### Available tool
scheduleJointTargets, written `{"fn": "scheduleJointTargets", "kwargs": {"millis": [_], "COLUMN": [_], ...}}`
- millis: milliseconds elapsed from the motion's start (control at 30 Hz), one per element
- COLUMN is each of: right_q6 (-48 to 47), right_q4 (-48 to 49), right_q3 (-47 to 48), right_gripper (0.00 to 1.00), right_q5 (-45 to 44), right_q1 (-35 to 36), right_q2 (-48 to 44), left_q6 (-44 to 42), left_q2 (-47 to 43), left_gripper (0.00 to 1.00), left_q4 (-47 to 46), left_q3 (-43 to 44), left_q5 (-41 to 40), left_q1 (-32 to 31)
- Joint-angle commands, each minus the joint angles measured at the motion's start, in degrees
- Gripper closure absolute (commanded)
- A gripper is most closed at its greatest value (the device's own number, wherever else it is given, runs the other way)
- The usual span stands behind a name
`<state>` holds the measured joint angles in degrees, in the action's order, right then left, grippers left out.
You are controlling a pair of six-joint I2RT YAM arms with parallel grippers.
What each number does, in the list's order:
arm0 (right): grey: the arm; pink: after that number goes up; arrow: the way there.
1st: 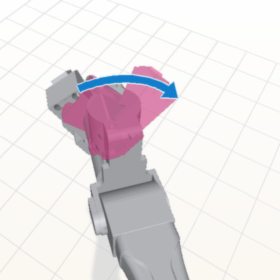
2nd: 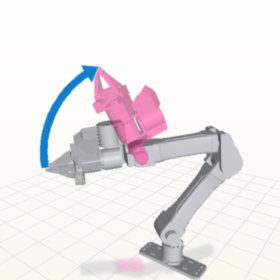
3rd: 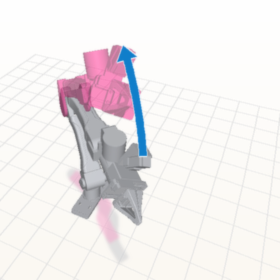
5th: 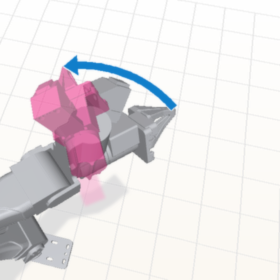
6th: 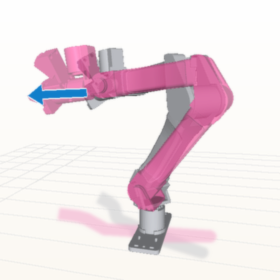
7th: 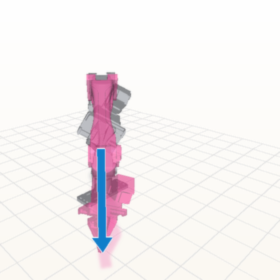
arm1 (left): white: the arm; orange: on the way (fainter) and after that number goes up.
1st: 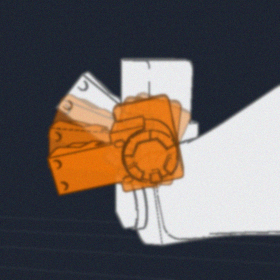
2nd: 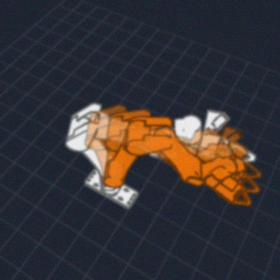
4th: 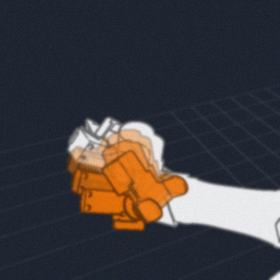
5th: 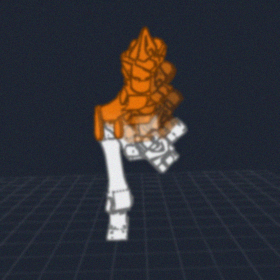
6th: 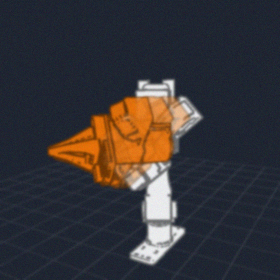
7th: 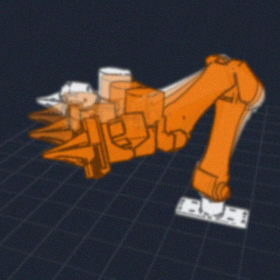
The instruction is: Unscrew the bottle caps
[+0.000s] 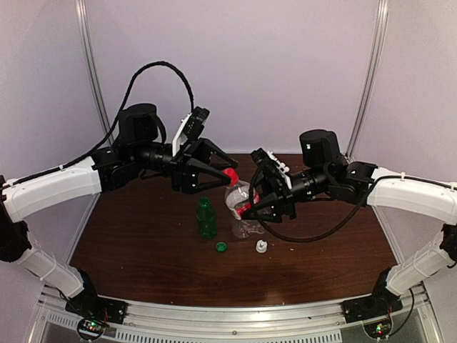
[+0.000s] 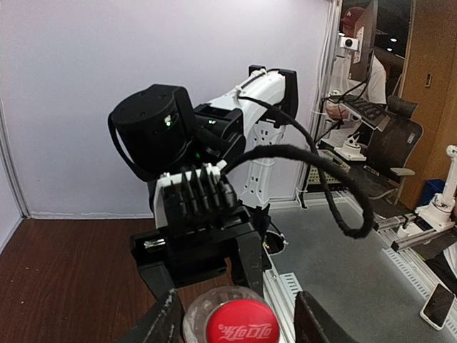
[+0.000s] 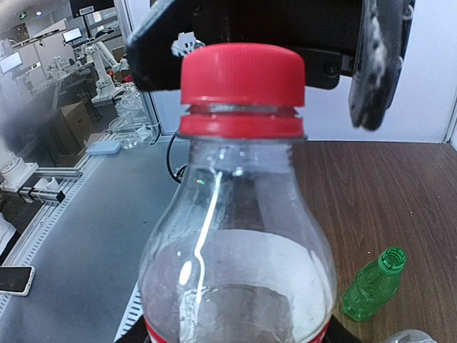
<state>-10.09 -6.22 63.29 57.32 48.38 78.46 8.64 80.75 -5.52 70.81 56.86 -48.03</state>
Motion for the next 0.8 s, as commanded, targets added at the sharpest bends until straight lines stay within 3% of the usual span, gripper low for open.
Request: {"fn": "scheduleJointTargets", "kwargs": {"millis": [0,267,500,633,767], "right_q6": [0.8,0.91,0.96,1.32,1.41], "right_q4": [1.12,1.26,1.06,1.36,2.01], "right_q3": [1.62,1.16,0.8,0.63,0.28], "right_gripper": [0.51,0.52,0.55,0.56,0.58], "right_q5": [2.7,0.74,-8.2,-15.51,-26.21], "right_q1": [-0.39,-0.55,-0.8,-0.74,-0.55], "right_q2": [-0.18,-0.4,-1.31,-1.72,-1.49], "left_q6": [0.27,2.42,5.36,7.49,13.65], "left_q2": [1.07,0.78,-0.17,-0.92,-0.84], "left_gripper": [0.48,0.65,0.91,0.94,0.92], "left_q4": [-2.16,-4.6,-6.11,-6.32,-4.08], "left_q3": [0.4,-0.35,-0.89,-1.53,-0.56], "left_q5": [3.12,3.05,-2.7,-10.22,-26.68], "left_q1": [0.31,0.31,0.31,0.1,-1.2]}}
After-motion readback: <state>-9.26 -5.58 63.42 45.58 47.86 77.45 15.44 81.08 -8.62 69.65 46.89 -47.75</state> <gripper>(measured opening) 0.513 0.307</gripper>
